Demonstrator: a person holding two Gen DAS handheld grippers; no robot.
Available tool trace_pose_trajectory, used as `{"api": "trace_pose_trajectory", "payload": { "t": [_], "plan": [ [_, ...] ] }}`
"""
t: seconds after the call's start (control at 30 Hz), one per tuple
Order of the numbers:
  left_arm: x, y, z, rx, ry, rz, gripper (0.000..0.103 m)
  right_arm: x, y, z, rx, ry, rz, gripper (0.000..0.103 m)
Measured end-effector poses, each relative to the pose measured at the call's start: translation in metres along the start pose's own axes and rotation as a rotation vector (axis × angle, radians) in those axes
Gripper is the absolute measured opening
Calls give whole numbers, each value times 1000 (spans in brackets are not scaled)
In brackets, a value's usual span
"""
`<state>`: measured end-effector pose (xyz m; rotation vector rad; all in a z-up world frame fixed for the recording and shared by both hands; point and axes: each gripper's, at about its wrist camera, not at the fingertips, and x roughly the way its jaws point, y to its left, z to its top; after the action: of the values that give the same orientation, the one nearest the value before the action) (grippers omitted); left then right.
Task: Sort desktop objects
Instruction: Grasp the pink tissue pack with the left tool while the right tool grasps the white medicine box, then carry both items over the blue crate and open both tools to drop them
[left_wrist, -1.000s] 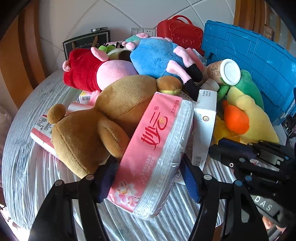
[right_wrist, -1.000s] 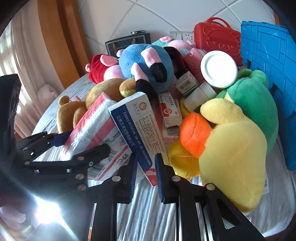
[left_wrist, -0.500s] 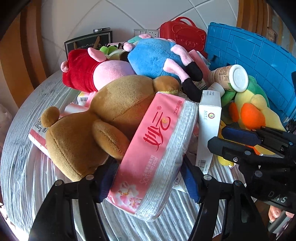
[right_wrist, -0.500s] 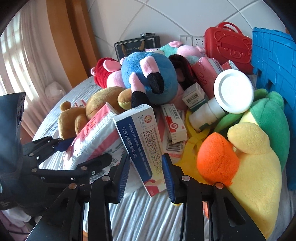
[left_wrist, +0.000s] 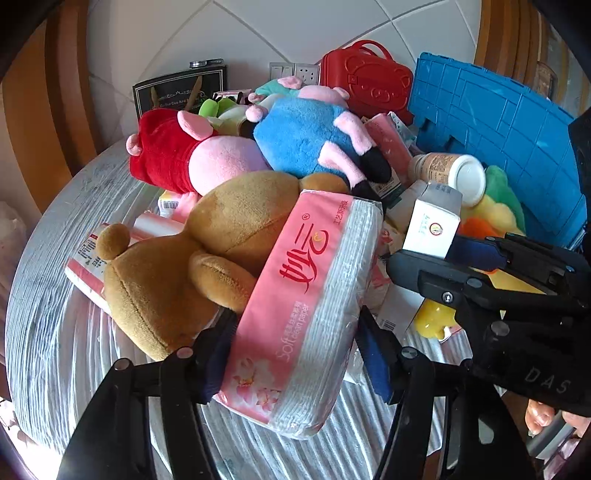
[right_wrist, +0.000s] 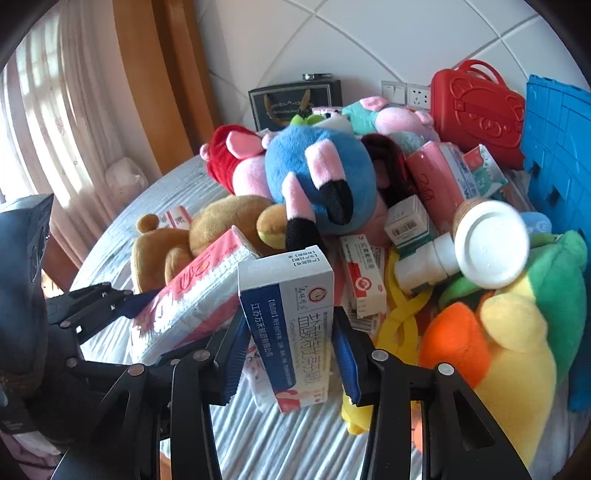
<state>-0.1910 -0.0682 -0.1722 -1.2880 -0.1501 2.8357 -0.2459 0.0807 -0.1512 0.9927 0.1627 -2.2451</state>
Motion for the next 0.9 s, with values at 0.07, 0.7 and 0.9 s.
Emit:
{"api": "trace_pose_trajectory", "payload": {
  "t": [0.07,0.7,0.9],
  "plan": [
    [-16,-4,10,-8,-35,-6,56,-16,0,11,7,-42,-20,42],
    [-122,-49,90,63,-352,38,50,-129,0,88,76,-228,-237,42],
    [-159,-100,121,92,-450,-13,50,-190,-13,114,86,-311,-300,42]
  ]
}}
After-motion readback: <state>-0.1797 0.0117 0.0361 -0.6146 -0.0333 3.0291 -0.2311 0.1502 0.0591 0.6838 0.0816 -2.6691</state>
